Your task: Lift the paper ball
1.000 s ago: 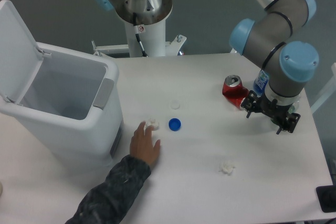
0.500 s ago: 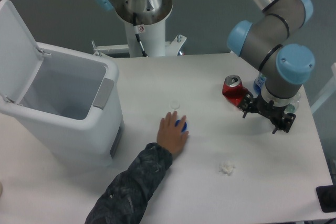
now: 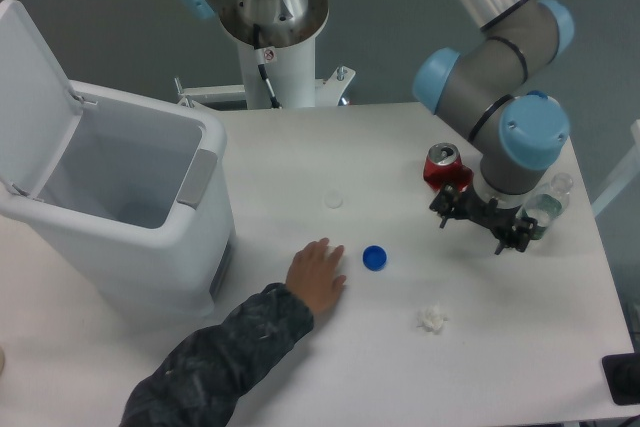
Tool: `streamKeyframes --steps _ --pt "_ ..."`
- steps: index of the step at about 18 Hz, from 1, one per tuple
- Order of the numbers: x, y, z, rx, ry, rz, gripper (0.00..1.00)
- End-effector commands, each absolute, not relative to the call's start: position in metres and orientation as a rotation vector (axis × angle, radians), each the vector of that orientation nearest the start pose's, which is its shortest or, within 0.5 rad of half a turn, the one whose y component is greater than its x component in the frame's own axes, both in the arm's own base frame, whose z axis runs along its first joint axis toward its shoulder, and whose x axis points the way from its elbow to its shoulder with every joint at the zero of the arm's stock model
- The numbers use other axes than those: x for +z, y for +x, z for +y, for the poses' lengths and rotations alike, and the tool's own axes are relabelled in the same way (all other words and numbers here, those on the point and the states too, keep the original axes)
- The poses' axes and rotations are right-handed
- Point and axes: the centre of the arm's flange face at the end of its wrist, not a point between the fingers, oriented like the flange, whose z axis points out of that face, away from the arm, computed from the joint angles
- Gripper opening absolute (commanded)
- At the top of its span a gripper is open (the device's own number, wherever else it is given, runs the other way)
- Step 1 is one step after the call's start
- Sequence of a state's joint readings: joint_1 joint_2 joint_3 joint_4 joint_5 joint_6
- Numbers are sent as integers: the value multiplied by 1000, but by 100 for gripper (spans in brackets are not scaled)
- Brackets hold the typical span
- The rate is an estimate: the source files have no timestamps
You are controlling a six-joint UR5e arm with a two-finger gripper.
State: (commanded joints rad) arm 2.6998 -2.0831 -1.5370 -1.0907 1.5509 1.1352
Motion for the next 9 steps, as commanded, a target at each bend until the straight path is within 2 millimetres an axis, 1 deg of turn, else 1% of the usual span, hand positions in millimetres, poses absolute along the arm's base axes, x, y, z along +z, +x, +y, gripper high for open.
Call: streamKeyframes --steps 3,5,8,9 --pt "255 -534 409 -2 -3117 22 100" --pt "255 -540 417 12 -3109 -9 100" --pt "249 -552 446 34 -3092 -94 100" --pt "245 -554 454 47 -3086 -108 96"
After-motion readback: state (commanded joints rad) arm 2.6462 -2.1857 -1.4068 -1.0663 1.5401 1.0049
